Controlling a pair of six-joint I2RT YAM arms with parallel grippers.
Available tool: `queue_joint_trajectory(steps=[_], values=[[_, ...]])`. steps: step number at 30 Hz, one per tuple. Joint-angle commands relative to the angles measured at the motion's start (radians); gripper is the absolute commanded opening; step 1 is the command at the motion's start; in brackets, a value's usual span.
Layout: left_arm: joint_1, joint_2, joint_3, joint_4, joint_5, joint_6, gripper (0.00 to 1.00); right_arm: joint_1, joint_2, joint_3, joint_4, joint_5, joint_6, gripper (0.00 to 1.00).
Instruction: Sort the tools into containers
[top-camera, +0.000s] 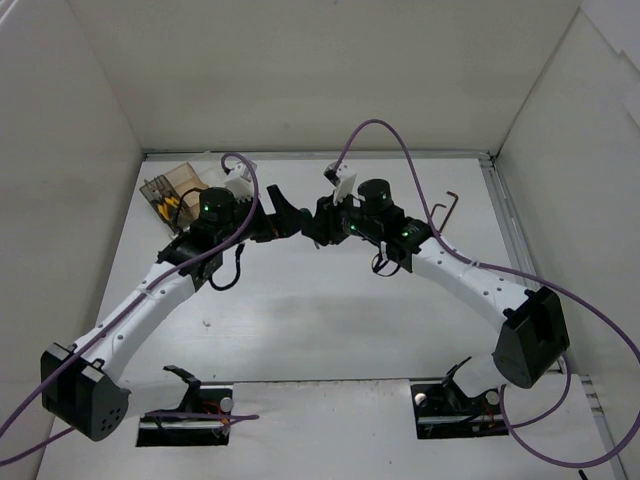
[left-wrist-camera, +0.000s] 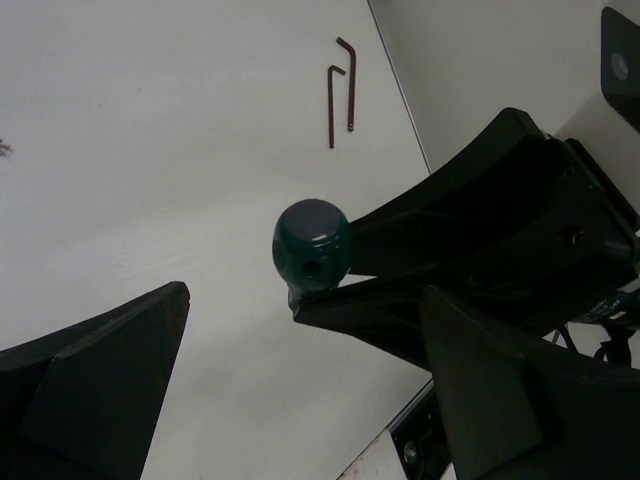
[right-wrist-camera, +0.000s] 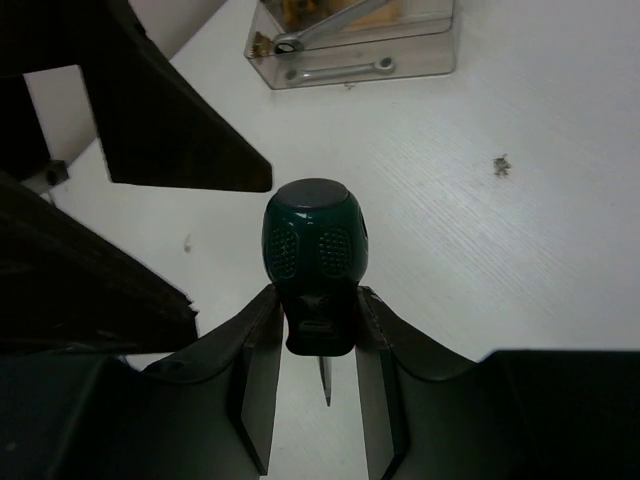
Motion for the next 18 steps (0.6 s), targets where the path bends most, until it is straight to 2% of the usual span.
queue_joint_trajectory(steps=[1,8,13,18], values=[[-0.034,0.009,0.079,0.101,-0.064,-0.021,0.95,0.026,-0.059,0.018,0.12,-0.017,0.013,0.0],[-0.054,0.035,0.093,0.098,-0.098,-0.024,0.87,0.069,-0.068,0.012,0.129,-0.01,0.015,0.0],[-0.064,0.057,0.086,0.094,-0.104,-0.04,0.85,0.084,-0.073,0.014,0.135,-0.009,0.018,0.0],[-0.083,0.055,0.075,0.111,-0.098,-0.051,0.72,0.087,-0.08,0.01,0.138,0.011,0.016,0.0]])
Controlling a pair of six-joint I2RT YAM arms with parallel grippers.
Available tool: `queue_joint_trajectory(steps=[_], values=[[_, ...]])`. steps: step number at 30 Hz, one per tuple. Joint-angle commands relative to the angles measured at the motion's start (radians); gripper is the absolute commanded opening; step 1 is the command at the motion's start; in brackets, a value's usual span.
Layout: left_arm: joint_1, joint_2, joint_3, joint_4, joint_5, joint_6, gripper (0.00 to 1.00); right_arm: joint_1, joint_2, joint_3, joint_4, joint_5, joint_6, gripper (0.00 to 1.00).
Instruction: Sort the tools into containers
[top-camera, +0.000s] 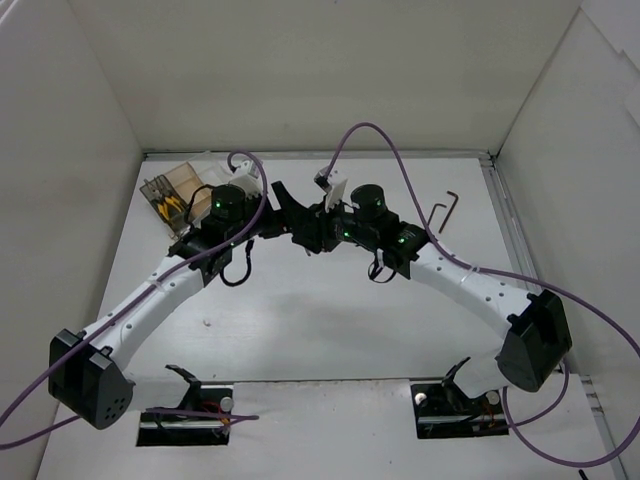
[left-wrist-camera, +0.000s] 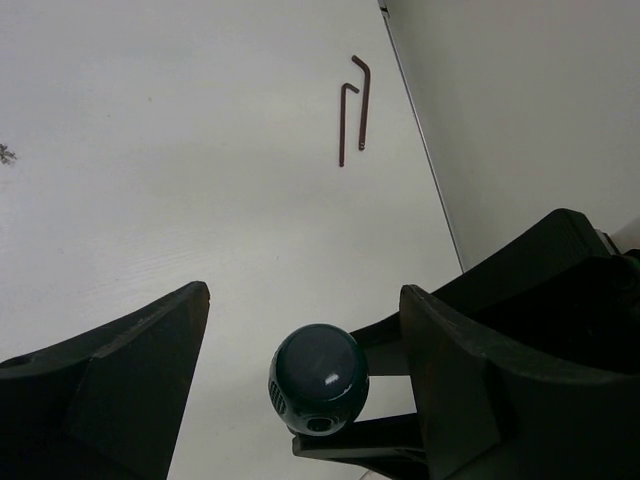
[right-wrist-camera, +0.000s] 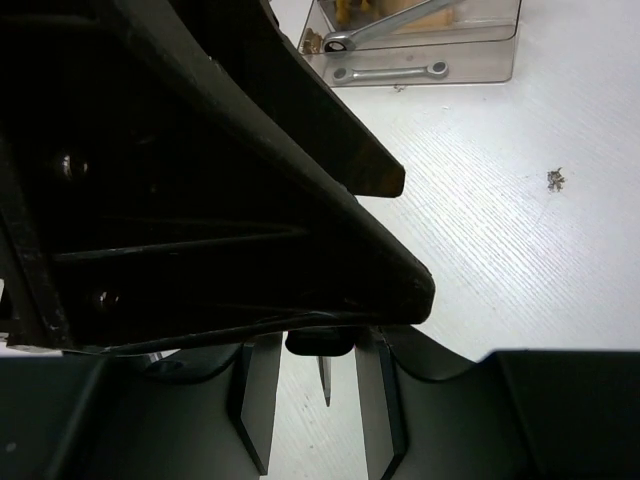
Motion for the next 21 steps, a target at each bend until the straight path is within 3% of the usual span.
queue_joint_trajectory(steps=[1,4,9,15,17,19,21], values=[[-0.023,-0.021,0.034,0.079,-0.001,-0.018,0.71,0.003,-0.057,0.01,0.124,0.018,0.007,0.0],[-0.034,-0.034,0.017,0.082,-0.02,-0.032,0.69,0.006,-0.06,0.008,0.125,0.042,0.01,0.0],[-0.045,-0.035,0.003,0.092,-0.024,-0.041,0.54,0.004,-0.045,0.023,0.131,0.039,0.024,0.0],[-0.045,-0.028,0.003,0.095,-0.005,-0.047,0.31,0.009,-0.031,0.039,0.143,0.059,0.034,0.0],[-0.045,-0.026,0.002,0.091,-0.007,-0.047,0.17,0.004,-0.021,0.051,0.143,0.058,0.04,0.0],[-0.045,-0.028,0.0,0.091,-0.014,-0.052,0.0,0.003,-0.01,0.062,0.143,0.056,0.047,0.05],[-0.045,-0.037,-0.003,0.092,-0.017,-0.052,0.0,0.003,-0.005,0.066,0.143,0.062,0.054,0.2]])
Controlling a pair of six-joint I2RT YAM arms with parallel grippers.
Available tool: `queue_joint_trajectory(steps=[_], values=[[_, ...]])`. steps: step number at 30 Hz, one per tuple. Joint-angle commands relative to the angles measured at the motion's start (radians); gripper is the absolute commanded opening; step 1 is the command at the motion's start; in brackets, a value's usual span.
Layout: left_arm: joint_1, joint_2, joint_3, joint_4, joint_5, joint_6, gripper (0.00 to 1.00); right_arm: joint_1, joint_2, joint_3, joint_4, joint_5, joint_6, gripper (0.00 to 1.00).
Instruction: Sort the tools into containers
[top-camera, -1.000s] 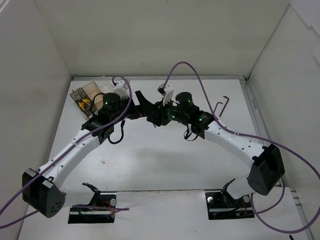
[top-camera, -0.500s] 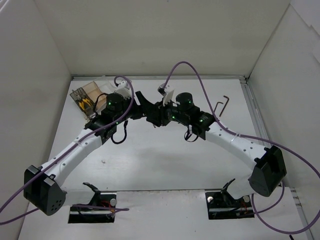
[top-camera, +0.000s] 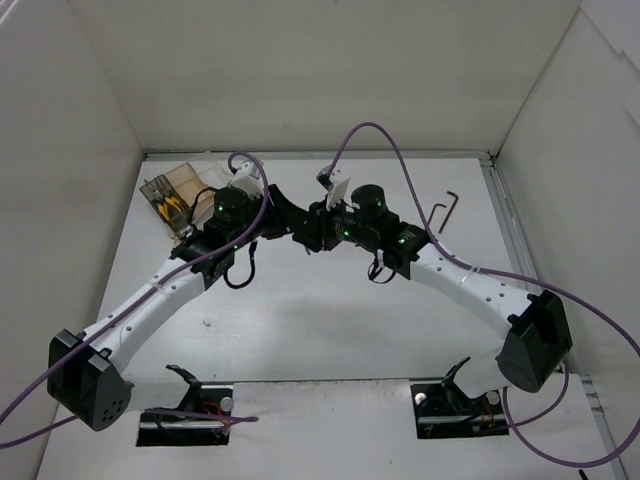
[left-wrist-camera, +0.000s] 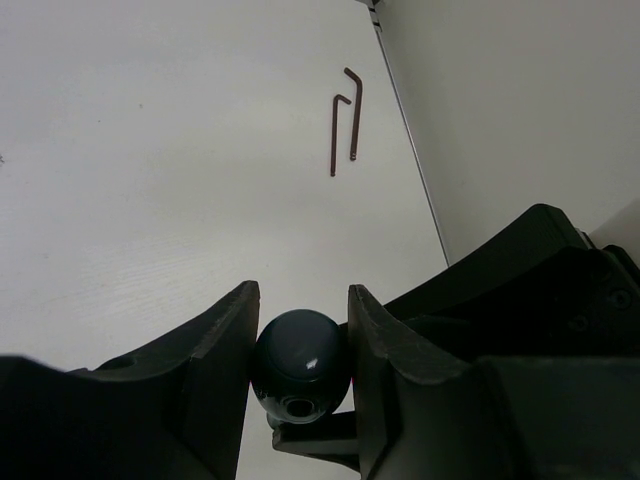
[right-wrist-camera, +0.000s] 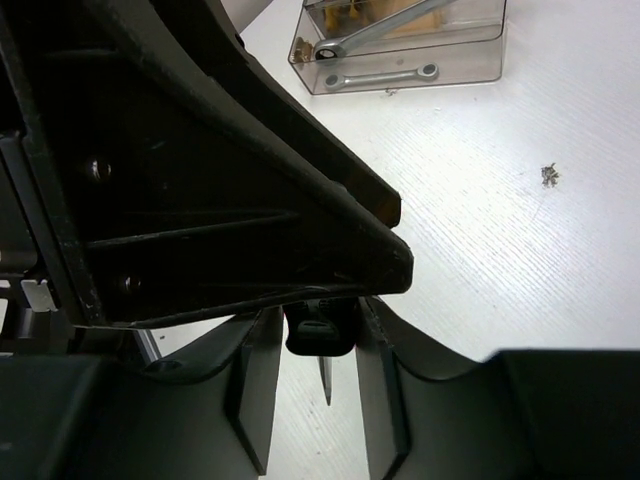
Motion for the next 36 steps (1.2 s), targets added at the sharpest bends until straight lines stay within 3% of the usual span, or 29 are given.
queue_joint_trajectory(steps=[1,3,6,13,19,26,36], values=[[0.002,-0.032,0.007,0.068,0.029,-0.01,0.0,0.004,0.005,0.073,0.135,0.033,0.021,0.31],[0.016,-0.04,0.009,0.068,0.023,0.003,0.0,0.003,0.006,0.078,0.126,0.047,0.018,0.55],[0.095,-0.056,0.01,0.063,0.027,0.049,0.0,-0.005,0.003,0.079,0.097,0.065,0.005,0.65],[0.325,-0.027,0.087,0.054,0.007,0.261,0.0,-0.065,-0.098,-0.017,0.025,0.102,-0.051,0.68],[0.477,0.188,0.216,0.158,0.065,0.418,0.0,-0.096,-0.199,-0.12,-0.06,0.154,-0.09,0.69],[0.567,0.509,0.507,0.181,0.162,0.503,0.0,-0.123,-0.254,-0.22,-0.077,0.151,-0.087,0.7],[0.642,0.795,0.8,0.187,0.185,0.531,0.0,-0.143,-0.278,-0.266,-0.118,0.127,-0.093,0.71]])
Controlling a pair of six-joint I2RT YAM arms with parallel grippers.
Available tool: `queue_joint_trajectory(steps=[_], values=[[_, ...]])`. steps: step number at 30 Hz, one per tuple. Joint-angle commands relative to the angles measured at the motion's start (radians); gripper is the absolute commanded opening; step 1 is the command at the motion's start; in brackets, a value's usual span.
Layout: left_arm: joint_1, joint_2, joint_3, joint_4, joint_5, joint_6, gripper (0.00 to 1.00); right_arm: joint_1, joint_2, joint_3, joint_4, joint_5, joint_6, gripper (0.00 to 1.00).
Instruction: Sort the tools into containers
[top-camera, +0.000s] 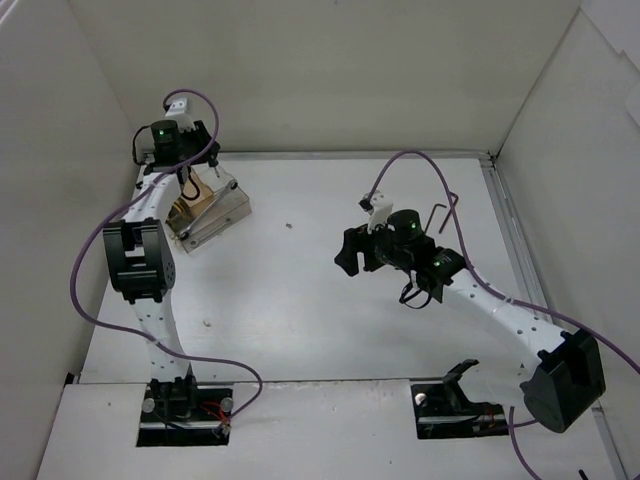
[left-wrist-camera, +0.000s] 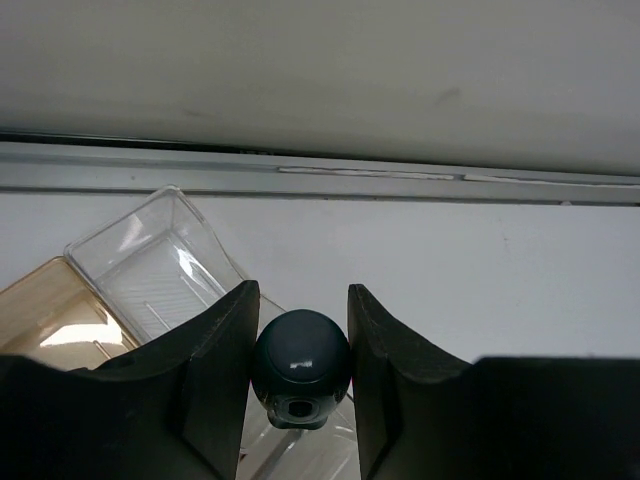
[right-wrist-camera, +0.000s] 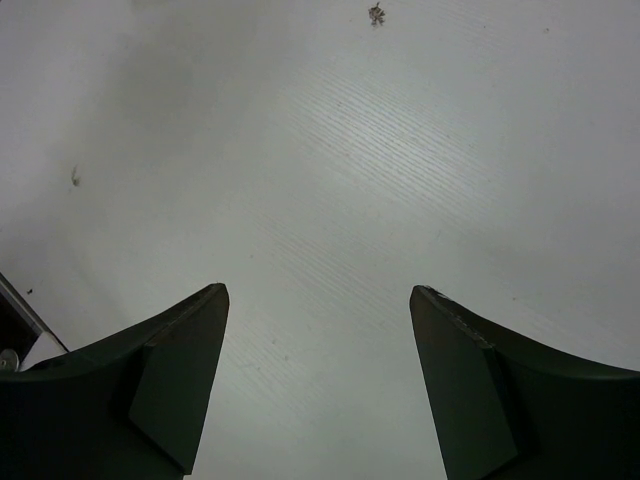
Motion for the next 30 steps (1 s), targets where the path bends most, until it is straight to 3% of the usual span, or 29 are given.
queue_joint_trajectory(steps=[1,11,20,23,30], values=[[0.021,0.003,0.129,0.09,0.024,0.028,0.0,-0.01,-0.036,0.017,0.026,0.003,-0.026,0.71],[0.042,0.198,0.282,0.063,0.067,-0.007,0.0,-0.021,0.003,0.017,-0.002,-0.013,-0.015,0.7],[0.052,0.244,0.242,0.071,0.035,-0.064,0.01,-0.028,0.004,0.02,-0.019,0.013,-0.016,0.71],[0.052,0.241,0.242,0.051,0.026,-0.069,0.08,-0.033,0.012,0.023,-0.017,0.026,-0.012,0.71],[0.052,0.211,0.227,0.013,0.012,-0.067,0.33,-0.054,0.015,0.038,-0.022,0.075,0.008,0.71]])
